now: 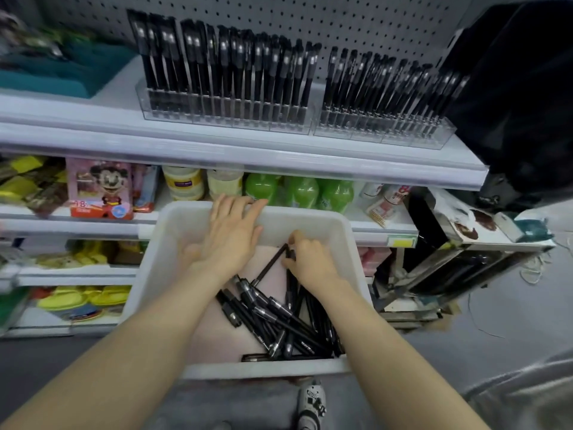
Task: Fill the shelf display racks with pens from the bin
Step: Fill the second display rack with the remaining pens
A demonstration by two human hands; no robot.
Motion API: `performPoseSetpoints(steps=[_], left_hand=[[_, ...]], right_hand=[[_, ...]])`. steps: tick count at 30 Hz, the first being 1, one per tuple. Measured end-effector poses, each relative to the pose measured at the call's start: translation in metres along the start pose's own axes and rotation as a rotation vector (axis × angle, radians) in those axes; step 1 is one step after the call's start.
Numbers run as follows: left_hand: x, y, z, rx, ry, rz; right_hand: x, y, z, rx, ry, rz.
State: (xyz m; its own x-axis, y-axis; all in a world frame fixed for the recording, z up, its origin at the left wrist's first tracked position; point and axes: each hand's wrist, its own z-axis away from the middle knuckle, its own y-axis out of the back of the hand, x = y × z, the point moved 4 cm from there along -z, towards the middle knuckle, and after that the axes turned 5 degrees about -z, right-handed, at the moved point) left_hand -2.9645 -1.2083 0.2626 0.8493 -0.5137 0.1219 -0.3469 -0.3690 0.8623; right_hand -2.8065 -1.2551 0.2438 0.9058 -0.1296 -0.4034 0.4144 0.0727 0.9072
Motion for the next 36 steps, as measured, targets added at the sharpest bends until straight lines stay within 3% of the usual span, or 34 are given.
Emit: performPoseSetpoints(steps=[5, 11, 17, 20, 26, 36], left_hand=[[0.002, -0.003, 0.000, 0.008, 0.029, -0.020], [0.002, -0.001, -0.001, 0.031, 0.020, -0.025], [0.004, 0.002, -0.001, 0.014, 0.036, -0.019], [0.002, 0.004, -0.003, 0.018, 0.044, 0.002], [0.003, 0.015, -0.019, -0.042, 0.081, 0.061], [0.067, 0.054, -0.110, 0.079, -0.027, 0.146]], right_hand=[[-0.002, -0.006, -0.001, -0.038, -0.016, -0.216], [0.005, -0.008, -0.004, -0.047, -0.141, -0.177], [0.003, -0.011, -0.004, -0.159, -0.156, -0.258], [0.004, -0.002, -0.003, -0.129, -0.119, -0.321], [0.003, 0.051, -0.007, -0.042, -0.028, -0.637], [0.023, 0.196, -0.032, 0.163, 0.137, -0.901]])
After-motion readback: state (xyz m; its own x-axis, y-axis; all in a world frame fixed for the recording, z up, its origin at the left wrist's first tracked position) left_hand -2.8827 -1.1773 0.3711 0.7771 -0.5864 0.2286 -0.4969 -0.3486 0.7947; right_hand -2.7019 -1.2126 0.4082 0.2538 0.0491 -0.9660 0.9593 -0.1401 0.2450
